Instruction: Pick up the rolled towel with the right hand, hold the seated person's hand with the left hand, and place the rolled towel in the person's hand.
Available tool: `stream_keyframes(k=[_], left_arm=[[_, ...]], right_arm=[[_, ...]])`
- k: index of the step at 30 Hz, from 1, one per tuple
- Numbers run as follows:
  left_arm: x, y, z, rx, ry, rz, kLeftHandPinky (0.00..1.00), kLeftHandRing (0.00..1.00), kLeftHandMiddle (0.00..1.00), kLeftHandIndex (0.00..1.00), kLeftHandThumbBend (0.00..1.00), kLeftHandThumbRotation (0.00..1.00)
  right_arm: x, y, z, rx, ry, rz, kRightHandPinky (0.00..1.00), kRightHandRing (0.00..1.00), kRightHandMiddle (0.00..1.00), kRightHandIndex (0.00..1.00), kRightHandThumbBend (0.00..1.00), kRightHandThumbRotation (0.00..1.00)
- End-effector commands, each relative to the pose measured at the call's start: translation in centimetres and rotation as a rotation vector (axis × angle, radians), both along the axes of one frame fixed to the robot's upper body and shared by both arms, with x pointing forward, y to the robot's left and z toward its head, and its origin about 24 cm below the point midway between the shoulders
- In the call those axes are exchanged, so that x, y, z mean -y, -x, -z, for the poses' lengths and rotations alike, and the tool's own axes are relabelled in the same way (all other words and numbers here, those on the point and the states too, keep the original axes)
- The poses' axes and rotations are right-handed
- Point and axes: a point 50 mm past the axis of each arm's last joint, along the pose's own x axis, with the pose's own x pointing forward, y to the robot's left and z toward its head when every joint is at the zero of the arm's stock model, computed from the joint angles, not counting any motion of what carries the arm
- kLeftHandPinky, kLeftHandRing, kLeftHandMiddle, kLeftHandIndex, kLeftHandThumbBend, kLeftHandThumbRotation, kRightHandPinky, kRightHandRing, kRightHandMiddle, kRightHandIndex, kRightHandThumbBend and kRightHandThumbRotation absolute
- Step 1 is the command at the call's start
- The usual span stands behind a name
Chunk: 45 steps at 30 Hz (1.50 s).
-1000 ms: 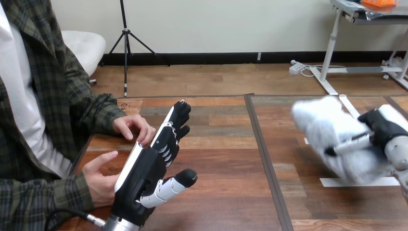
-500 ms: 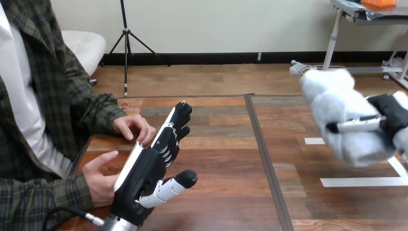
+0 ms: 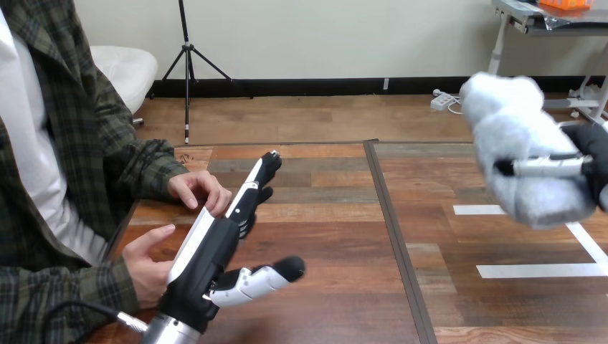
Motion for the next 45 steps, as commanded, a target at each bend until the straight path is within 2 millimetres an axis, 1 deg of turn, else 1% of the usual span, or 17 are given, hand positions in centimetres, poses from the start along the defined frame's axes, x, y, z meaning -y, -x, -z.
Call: stream_keyframes(k=[1, 5, 7, 18, 29, 34, 40, 45], left_arm=[[-1.1, -0.7, -2.6, 0.144, -0.202, -0.085, 0.93, 0.98, 1.0, 1.0, 1.0, 0.71], [-1.5, -0.7, -2.9, 0.17, -0.281, -0.135, 0.87, 0.95, 0.97, 0.99, 1.0, 0.7], [-1.6, -0.7, -3.1, 0.183, -0.32, -0.155, 0.86, 0.94, 0.97, 0.98, 1.0, 0.7], [-2.9, -0.5, -4.4, 0.254, -0.506, -0.243, 0.88, 0.95, 0.98, 0.99, 1.0, 0.7], [-4.9, -0.1, -5.9, 0.308, -0.639, -0.273, 0.91, 0.97, 0.99, 1.0, 1.0, 0.69], [-5.9, -0.1, -6.5, 0.308, -0.696, -0.289, 0.92, 0.99, 0.99, 1.0, 1.0, 0.67], [-7.2, -0.2, -6.9, 0.294, -0.73, -0.305, 0.93, 0.98, 0.99, 1.0, 1.0, 0.66], [-8.3, -0.2, -7.3, 0.273, -0.75, -0.306, 0.92, 0.97, 0.97, 0.98, 1.0, 0.62]], right_arm=[[-0.4, -1.2, -4.5, 0.219, -0.02, -0.065, 0.03, 0.07, 0.11, 0.1, 0.63, 0.0], [-0.5, -1.1, -4.6, 0.244, -0.047, -0.078, 0.03, 0.07, 0.11, 0.1, 0.62, 0.0], [-0.5, -1.0, -4.6, 0.255, -0.06, -0.084, 0.03, 0.07, 0.11, 0.1, 0.61, 0.0], [-0.9, -0.7, -4.8, 0.299, -0.085, -0.127, 0.02, 0.06, 0.09, 0.09, 0.61, 0.0], [-1.0, -0.4, -4.9, 0.309, -0.065, -0.144, 0.02, 0.06, 0.09, 0.1, 0.6, 0.0], [-1.1, -0.3, -5.0, 0.317, -0.062, -0.155, 0.02, 0.06, 0.1, 0.1, 0.59, 0.0], [-1.1, -0.2, -5.1, 0.317, -0.068, -0.165, 0.02, 0.06, 0.1, 0.1, 0.59, 0.0], [-1.1, -0.1, -5.2, 0.318, -0.06, -0.169, 0.02, 0.06, 0.1, 0.1, 0.59, 0.0]])
